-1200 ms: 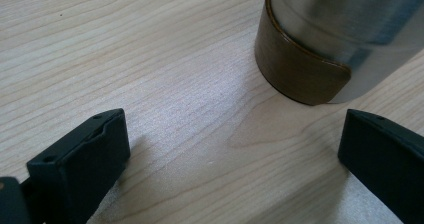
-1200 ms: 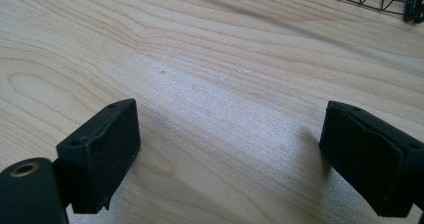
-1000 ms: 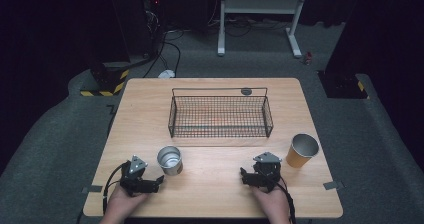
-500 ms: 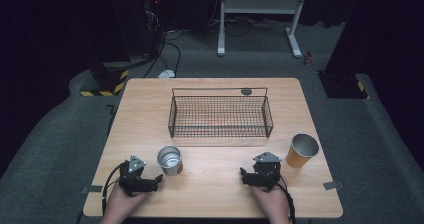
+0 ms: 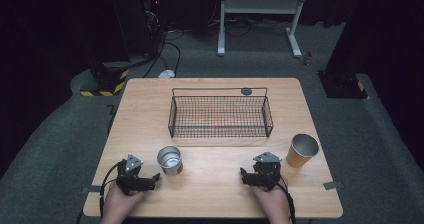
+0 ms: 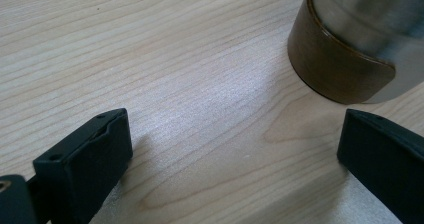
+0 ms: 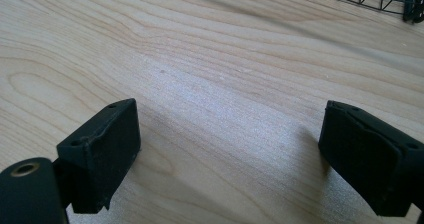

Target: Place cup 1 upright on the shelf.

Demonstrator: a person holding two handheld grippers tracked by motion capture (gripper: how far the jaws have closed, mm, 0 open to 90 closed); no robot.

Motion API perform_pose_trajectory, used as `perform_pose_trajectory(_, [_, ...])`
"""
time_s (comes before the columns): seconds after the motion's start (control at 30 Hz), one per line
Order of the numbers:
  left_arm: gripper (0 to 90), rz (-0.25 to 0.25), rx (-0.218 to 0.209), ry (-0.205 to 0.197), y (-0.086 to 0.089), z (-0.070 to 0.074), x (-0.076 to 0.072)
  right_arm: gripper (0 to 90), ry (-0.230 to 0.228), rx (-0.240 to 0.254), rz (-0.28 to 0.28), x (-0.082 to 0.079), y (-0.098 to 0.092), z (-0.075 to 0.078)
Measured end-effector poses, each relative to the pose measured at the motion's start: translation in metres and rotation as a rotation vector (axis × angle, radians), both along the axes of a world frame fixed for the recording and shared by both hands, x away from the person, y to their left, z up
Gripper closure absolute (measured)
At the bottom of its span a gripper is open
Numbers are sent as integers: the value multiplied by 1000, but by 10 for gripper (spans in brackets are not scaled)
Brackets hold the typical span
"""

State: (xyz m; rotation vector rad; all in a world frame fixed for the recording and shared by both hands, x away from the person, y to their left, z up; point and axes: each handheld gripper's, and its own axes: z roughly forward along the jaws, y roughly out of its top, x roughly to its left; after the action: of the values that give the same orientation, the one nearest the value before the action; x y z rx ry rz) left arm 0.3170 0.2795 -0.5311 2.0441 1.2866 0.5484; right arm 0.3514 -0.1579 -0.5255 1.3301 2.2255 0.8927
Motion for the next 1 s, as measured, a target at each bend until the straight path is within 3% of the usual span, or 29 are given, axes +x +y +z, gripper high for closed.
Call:
perform_pose_trajectory(0.43, [4,-3,-2,6,1,0,1,133,-16,-17,19,-1,1,2])
perform_pose_trajectory(1.0, [5,2,-2,4,1,0,2,134,-88,34,59,-2,0,15])
